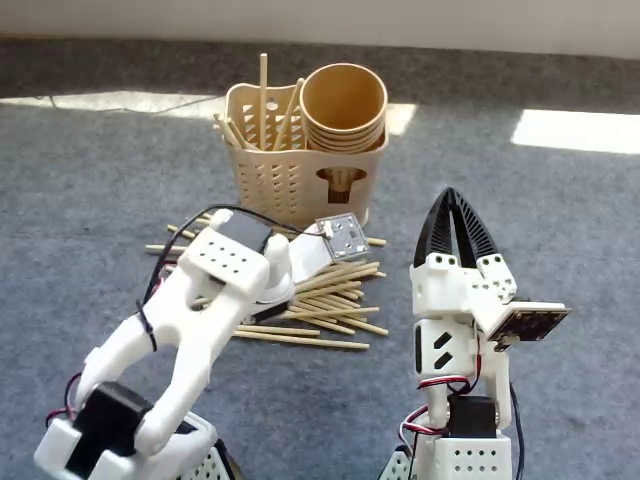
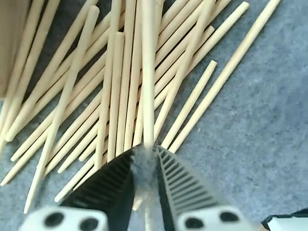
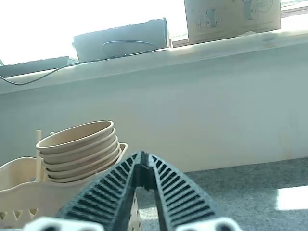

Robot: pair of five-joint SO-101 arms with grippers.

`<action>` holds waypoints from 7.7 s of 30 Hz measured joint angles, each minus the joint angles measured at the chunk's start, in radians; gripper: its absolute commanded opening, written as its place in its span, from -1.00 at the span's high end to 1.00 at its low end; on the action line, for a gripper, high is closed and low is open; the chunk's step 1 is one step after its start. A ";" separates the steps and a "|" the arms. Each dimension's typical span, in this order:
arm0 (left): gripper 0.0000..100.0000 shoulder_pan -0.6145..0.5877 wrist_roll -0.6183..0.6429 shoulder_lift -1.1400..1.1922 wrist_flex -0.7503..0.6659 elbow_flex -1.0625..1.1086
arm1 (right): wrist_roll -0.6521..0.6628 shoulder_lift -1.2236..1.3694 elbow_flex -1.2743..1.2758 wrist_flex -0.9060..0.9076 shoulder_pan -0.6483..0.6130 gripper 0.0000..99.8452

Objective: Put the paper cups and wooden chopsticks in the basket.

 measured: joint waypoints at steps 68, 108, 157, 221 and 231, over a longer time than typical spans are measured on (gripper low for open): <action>0.70 -0.222 0.681 -0.270 -0.781 -0.152 | 0.057 0.000 0.000 0.000 -0.002 0.99; 0.69 -0.058 0.199 -0.396 -0.158 0.129 | 0.066 0.000 0.000 0.000 0.043 0.99; 0.99 -0.048 0.028 0.542 -0.190 -0.311 | 0.066 0.000 0.000 0.000 0.049 0.99; 0.99 0.100 0.408 -0.390 -0.219 -0.336 | 0.066 0.000 0.000 0.002 0.049 0.99; 0.99 0.098 0.474 -0.390 -0.396 -0.336 | 0.069 0.000 0.000 0.002 0.049 0.99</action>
